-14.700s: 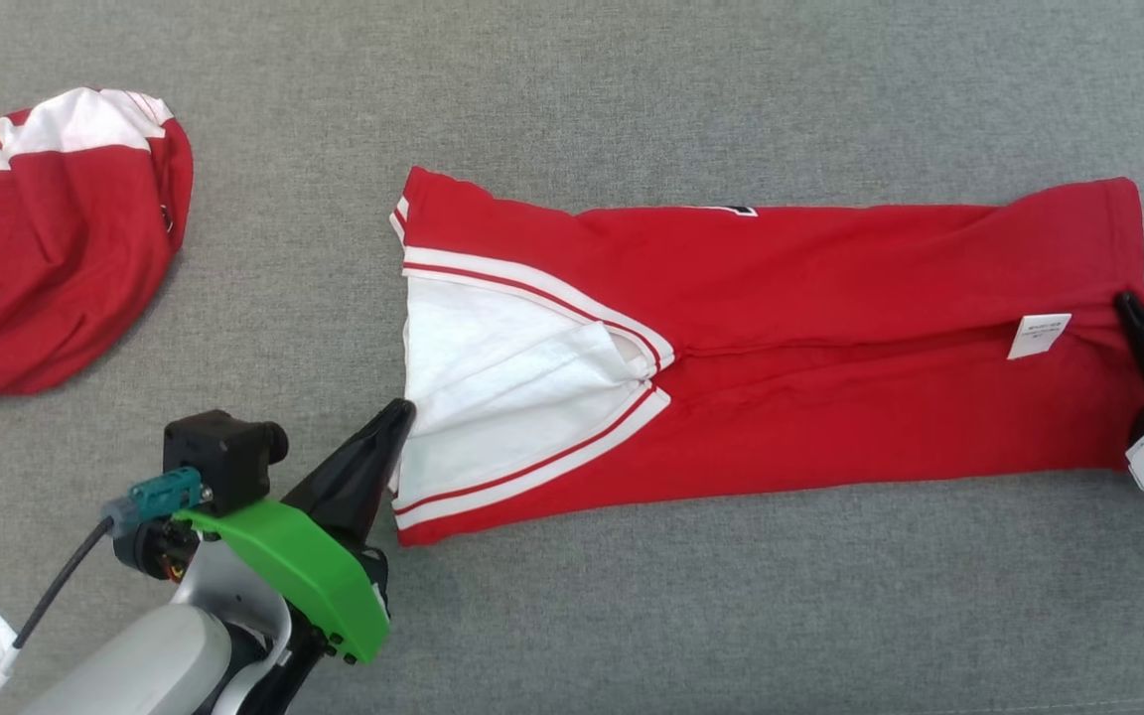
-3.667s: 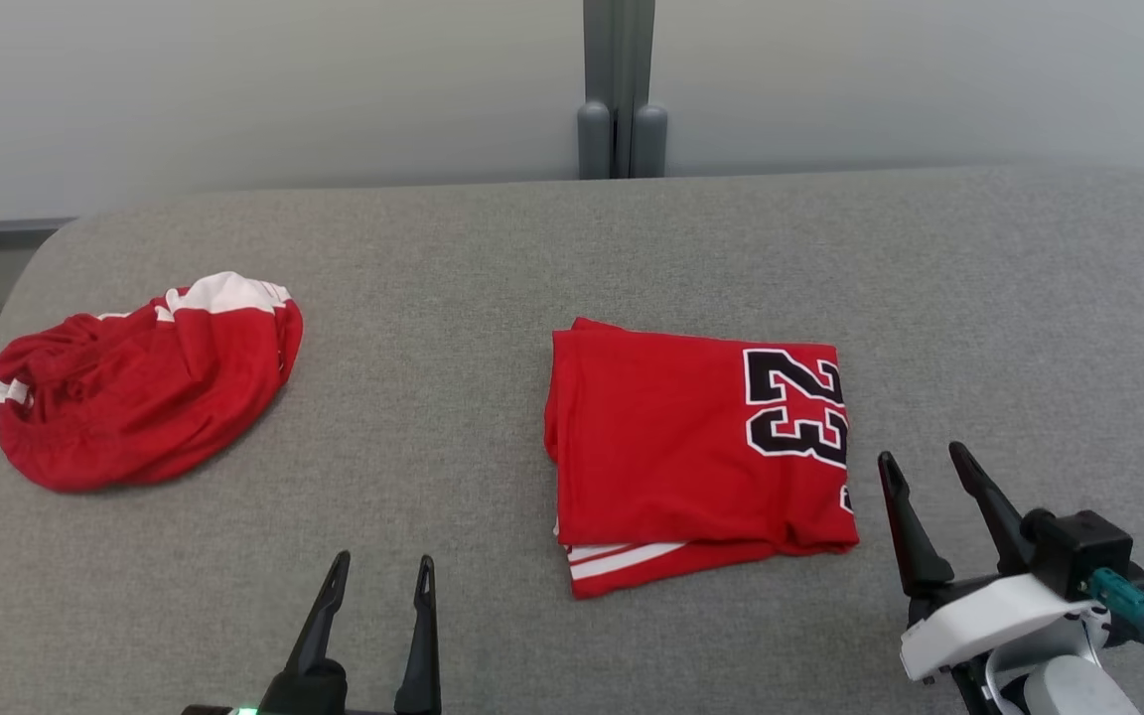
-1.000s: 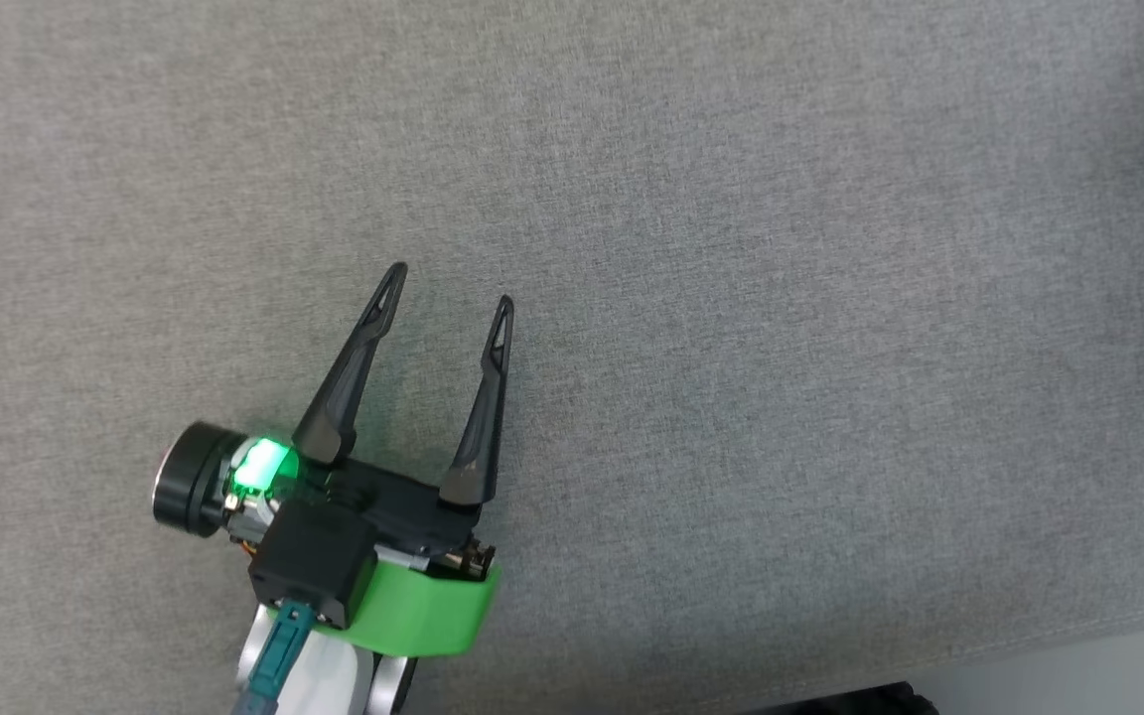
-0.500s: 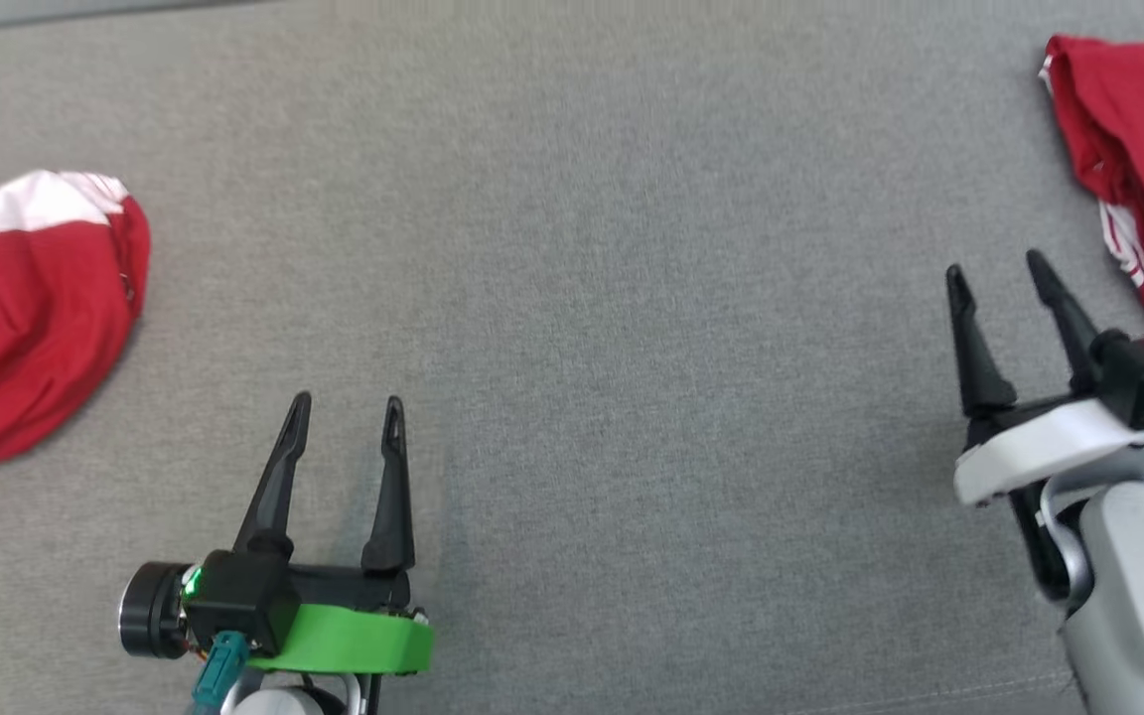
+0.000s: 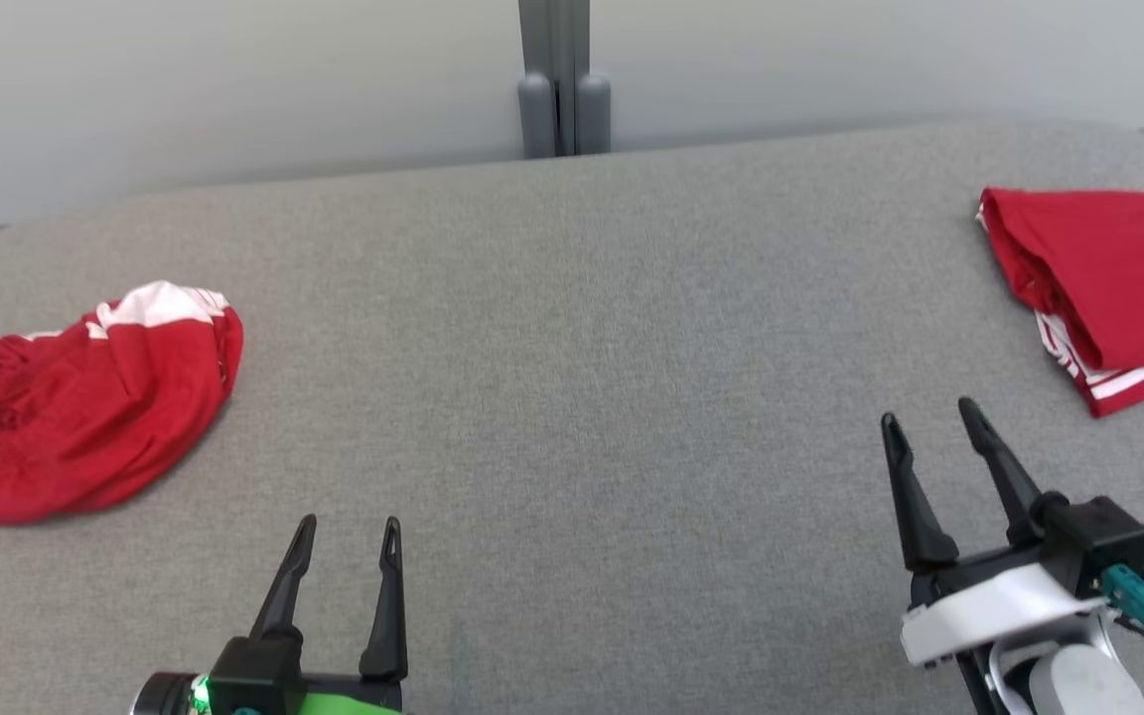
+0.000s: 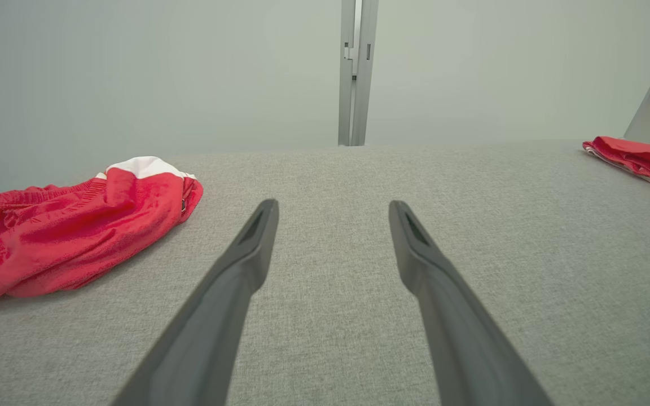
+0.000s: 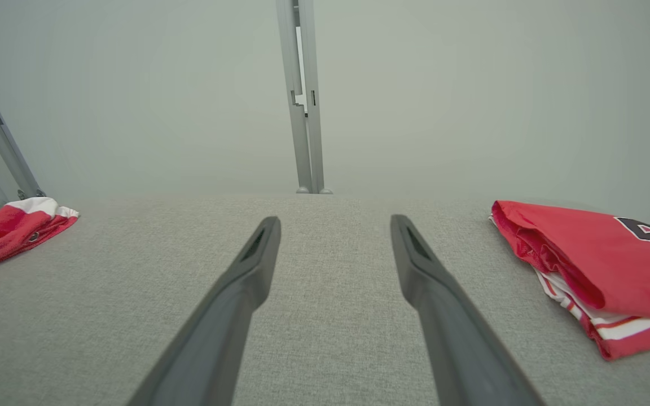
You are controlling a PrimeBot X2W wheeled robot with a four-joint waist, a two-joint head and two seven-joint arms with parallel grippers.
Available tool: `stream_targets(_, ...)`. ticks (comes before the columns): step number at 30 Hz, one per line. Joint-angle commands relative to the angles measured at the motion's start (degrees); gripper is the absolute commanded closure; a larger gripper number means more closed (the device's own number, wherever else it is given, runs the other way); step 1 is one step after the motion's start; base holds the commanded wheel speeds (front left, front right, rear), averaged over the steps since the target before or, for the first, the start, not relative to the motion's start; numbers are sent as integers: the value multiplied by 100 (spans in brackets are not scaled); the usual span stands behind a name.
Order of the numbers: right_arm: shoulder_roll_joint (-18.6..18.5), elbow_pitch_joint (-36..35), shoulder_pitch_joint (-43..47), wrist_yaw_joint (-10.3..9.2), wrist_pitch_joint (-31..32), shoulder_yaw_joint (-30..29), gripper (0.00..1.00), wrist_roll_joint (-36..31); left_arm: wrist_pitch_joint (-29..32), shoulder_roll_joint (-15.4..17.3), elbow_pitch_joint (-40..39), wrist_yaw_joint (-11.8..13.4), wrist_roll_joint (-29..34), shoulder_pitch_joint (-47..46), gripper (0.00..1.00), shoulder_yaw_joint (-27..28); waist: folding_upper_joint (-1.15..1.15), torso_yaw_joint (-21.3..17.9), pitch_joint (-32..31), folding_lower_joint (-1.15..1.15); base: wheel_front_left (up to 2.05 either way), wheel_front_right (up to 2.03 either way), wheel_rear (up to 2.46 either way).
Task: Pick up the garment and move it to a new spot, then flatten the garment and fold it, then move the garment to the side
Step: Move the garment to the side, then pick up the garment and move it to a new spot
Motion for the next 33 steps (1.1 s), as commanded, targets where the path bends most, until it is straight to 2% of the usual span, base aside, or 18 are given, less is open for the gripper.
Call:
stream_targets(1, 6, -79, 194, -8, -14, -21, 0, -25, -2, -2, 9, -35, -25, 92, 0, 25, 0, 100, -453, 0, 0, 0, 0)
stream_targets(14, 157, -434, 1091, -8, -14, -151, 0, -174, -1, -2, 70, -46, -152, 490, 0, 22, 0, 302, -926, 0, 0, 0, 0)
stream_targets(33, 207, -434, 1276, -8, -15, -130, 0, -79, -1, -3, 145, -62, -157, 640, 0, 54, 0, 271, -1034, 0, 0, 0, 0)
